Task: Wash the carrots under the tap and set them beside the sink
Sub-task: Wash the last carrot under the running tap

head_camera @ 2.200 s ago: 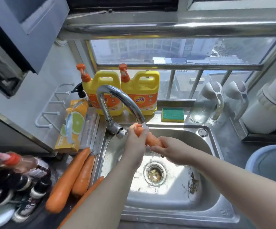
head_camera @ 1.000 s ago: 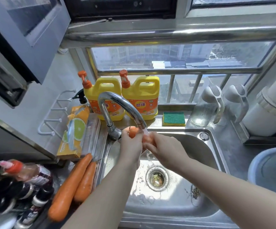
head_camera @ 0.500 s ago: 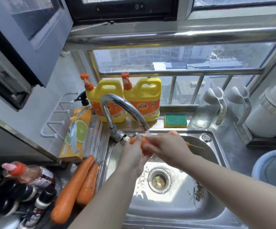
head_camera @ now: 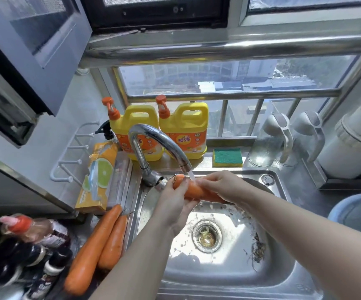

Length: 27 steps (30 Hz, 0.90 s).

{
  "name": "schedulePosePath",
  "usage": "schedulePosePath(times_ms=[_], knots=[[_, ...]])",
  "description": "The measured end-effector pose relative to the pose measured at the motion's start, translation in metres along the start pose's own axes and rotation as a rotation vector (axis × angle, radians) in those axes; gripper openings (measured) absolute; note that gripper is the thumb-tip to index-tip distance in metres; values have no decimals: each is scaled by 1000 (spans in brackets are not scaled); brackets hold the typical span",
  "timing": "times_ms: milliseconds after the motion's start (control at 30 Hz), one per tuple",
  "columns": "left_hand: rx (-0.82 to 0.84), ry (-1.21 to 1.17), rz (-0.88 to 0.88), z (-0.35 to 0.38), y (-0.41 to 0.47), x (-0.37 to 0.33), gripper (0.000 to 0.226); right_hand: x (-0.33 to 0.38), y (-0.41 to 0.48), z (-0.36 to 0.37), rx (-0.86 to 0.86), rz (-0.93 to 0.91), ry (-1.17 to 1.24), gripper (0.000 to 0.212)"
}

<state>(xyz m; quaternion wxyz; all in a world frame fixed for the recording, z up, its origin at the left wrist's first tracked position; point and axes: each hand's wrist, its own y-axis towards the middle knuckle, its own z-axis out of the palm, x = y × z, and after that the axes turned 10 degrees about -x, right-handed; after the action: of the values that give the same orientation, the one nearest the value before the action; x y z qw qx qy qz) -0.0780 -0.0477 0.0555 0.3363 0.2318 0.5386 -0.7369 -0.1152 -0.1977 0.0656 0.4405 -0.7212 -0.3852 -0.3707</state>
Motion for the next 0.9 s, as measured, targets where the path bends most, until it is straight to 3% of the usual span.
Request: schedulePosePath(times_ms=[133, 200, 300, 367, 433, 600, 700, 767, 833, 900], knots=[[18, -29, -11, -3, -2, -4, 23, 12, -6, -1, 33, 97, 24, 10], [6, -40, -40, -2, -2, -7, 29, 17, -7, 3, 43, 95, 8, 27], [-46, -71, -39, 1, -3, -13, 34, 10, -7, 16, -169, -198, -621, 38], [-65, -73, -15, 3, -3, -18, 35, 6, -10, 21, -313, -437, -760, 38], [-79, -64, -17, 2, -2, -19, 38, 3, -9, 19, -248, -515, -699, 41], [-104, -59, -117, -1, -6, -6, 37, 14, 6, 3, 89, -261, -574, 33], [-85, -49, -108, 1, -1, -6, 39, 16, 6, 8, -34, -341, -757, 32], [-96, -32, -100, 3, -2, -7, 40, 12, 7, 9, -95, -340, -678, 37], [-101, 1, -107, 2, -6, -8, 40, 13, 9, 2, 43, -326, -521, 41], [-110, -7, -116, 0, -6, -11, 41, 16, 10, -12, 214, -306, -429, 24]])
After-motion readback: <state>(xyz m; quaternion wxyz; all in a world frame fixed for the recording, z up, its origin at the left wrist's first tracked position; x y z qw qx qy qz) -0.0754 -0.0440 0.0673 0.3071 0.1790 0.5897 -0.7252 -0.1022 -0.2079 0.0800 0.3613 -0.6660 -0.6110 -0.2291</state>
